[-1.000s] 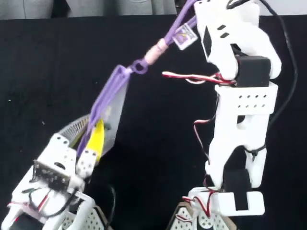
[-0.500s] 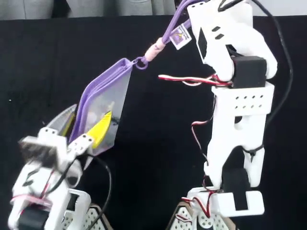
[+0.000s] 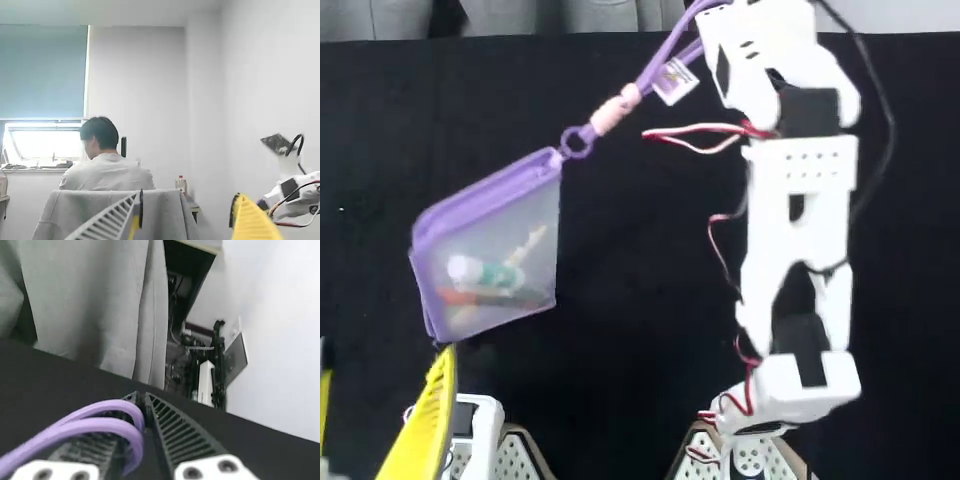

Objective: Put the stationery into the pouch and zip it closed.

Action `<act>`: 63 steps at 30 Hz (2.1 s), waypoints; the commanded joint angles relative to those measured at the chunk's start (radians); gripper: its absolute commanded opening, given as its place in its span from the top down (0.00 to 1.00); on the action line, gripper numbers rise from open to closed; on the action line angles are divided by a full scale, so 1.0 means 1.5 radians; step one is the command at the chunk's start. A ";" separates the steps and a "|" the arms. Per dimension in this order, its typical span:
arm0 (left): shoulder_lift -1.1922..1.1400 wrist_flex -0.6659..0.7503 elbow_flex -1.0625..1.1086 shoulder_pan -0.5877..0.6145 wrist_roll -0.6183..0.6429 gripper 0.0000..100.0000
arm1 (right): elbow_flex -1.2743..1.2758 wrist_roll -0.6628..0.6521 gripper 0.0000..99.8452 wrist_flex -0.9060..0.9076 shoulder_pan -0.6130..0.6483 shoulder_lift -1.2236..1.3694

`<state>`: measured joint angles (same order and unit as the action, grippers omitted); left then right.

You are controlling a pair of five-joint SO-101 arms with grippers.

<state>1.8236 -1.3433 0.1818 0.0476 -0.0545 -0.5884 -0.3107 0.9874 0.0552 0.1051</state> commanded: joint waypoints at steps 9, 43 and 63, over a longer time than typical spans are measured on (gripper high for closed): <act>-0.004 -0.083 -0.026 0.003 0.006 0.71 | -0.037 -0.076 0.99 -0.108 -0.083 0.168; -0.004 -0.127 0.079 0.002 0.008 0.71 | -0.450 -0.274 0.64 0.519 0.047 0.062; -0.004 -0.122 0.148 0.002 0.008 0.71 | 0.231 -0.653 0.65 0.515 0.044 -0.119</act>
<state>1.8236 -1.5321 0.4028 0.0506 -0.0529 -0.3813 -1.2390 1.7438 0.1151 -0.0161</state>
